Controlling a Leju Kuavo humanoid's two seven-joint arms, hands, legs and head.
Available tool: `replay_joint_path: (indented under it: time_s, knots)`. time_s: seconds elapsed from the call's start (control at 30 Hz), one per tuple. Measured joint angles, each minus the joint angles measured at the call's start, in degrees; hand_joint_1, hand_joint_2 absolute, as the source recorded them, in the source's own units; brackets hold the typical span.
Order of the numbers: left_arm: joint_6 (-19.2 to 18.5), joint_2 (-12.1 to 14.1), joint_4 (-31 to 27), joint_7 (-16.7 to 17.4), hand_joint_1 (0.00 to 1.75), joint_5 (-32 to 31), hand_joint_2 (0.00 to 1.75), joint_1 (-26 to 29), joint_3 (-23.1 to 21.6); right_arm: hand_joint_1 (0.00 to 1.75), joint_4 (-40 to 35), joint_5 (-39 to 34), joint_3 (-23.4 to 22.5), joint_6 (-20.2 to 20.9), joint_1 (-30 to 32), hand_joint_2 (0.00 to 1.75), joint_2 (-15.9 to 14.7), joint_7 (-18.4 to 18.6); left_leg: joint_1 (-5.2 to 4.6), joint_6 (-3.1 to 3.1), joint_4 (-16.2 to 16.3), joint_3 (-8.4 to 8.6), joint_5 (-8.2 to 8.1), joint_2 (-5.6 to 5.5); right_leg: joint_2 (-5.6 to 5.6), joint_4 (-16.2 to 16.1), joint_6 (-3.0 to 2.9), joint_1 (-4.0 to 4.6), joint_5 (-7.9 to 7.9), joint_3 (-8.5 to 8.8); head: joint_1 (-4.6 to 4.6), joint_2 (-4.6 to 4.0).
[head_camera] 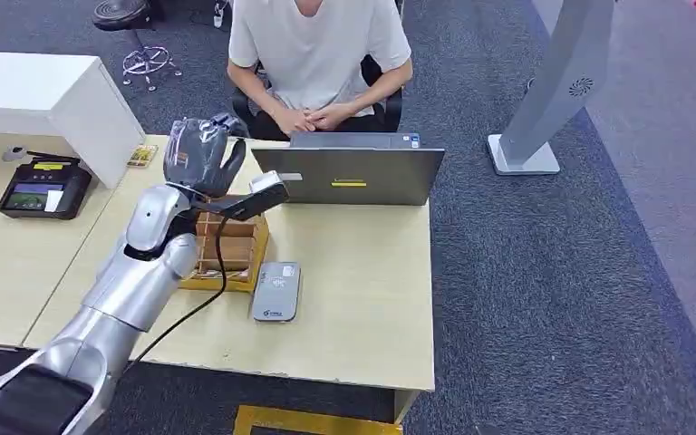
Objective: Pass the card to the sensor for recognition and then transmit it.
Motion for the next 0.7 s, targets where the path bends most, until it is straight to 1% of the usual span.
replay_joint_path:
  time_s: [0.1,0.2,0.33,0.43,0.57,0.7]
  knots:
    - [-0.35,0.02,-2.91,0.39,1.75,0.17,1.75,1.10,-0.96,0.00,0.00,0.02,-0.13,-0.07,0.30,0.00,0.00,0.00,0.01,0.01,0.00,0.00,0.00,0.00,0.00,0.00,0.00,0.00,0.00,0.00,0.02,-0.02]
    - [-1.16,0.02,-4.51,0.31,1.75,0.90,1.75,1.76,-1.84,0.00,0.00,-0.13,-0.24,-0.18,0.41,0.00,0.00,-0.11,0.01,0.01,0.00,0.00,0.01,-0.01,-0.01,0.01,0.00,0.01,0.00,0.01,0.02,-0.02]
    - [-4.61,0.13,-7.87,0.94,1.75,1.01,1.75,4.15,-3.43,0.00,0.00,-0.79,-1.16,-0.55,0.98,0.00,0.00,-1.02,0.01,0.00,0.00,0.00,0.01,-0.02,-0.01,0.01,0.00,0.01,0.00,0.02,0.02,-0.02]
    - [-6.45,0.35,-10.10,1.75,1.75,1.01,1.75,6.60,-4.70,0.00,0.00,-1.51,-1.92,-0.68,1.53,0.00,0.00,-1.92,0.00,0.02,0.00,0.00,-0.01,-0.01,0.00,0.00,0.00,0.01,0.00,0.02,0.02,0.00]
    - [-7.83,0.72,-12.01,2.65,1.75,1.03,1.75,9.85,-6.39,0.00,0.04,-2.23,-3.08,-0.79,2.26,0.00,0.00,-2.71,0.00,0.05,0.00,-0.02,-0.04,-0.01,0.00,-0.01,0.07,0.00,-0.05,0.01,0.02,0.00]
    - [-8.92,1.05,-12.92,2.99,1.75,1.20,1.75,11.47,-7.32,0.00,0.11,-2.41,-3.87,-0.85,2.68,0.00,-0.02,-2.95,0.00,0.06,-0.01,-0.02,-0.04,-0.02,-0.01,-0.02,0.08,0.00,-0.07,0.01,0.02,-0.02]
